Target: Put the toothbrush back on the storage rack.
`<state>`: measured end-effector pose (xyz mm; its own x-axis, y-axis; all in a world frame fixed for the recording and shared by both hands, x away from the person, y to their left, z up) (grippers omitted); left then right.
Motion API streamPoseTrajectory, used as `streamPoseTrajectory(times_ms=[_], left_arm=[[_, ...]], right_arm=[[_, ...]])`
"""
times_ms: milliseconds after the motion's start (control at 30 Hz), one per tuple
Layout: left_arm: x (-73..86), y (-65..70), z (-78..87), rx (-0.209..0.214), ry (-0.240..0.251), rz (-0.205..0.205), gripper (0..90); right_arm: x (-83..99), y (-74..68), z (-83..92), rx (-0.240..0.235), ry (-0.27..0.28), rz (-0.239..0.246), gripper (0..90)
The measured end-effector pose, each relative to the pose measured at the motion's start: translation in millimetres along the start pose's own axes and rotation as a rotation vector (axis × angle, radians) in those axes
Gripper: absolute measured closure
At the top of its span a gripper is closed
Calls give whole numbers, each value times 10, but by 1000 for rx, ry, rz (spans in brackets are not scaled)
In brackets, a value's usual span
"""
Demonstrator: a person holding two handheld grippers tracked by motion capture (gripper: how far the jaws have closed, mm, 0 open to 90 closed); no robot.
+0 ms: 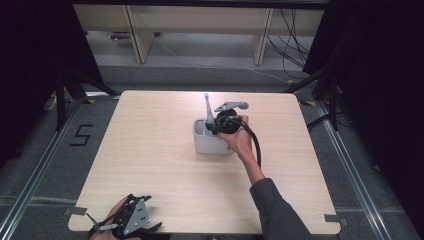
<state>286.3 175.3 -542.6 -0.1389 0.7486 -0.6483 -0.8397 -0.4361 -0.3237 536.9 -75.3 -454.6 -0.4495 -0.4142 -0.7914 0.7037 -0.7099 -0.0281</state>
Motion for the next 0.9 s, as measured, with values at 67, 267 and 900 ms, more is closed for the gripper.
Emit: streamPoseTrajectory(times_ms=[67,267,900], left_arm=[[-1,-3,4,4,-3,-3,150],[-2,-2,11,8,-2,-4,150],[-5,7,8,11,2,1,150]], right_arm=[[11,7,-13,5,6,0,667],[43,29,-33,8,6,-3,666],[55,32,2,-14,14,-28,578]])
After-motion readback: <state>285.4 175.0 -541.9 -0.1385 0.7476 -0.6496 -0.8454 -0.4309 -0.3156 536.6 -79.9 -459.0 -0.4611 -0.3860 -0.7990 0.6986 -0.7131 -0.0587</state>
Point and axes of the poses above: each handheld gripper's, and its own axes: z roughly backward along the jaws, x roughly out of its underside, y roughly to its right, the point moved 5 cm from there along -z, roughly forward along the jaws, and after that the axes turned 1 degree about x, right-handed, at the moved point
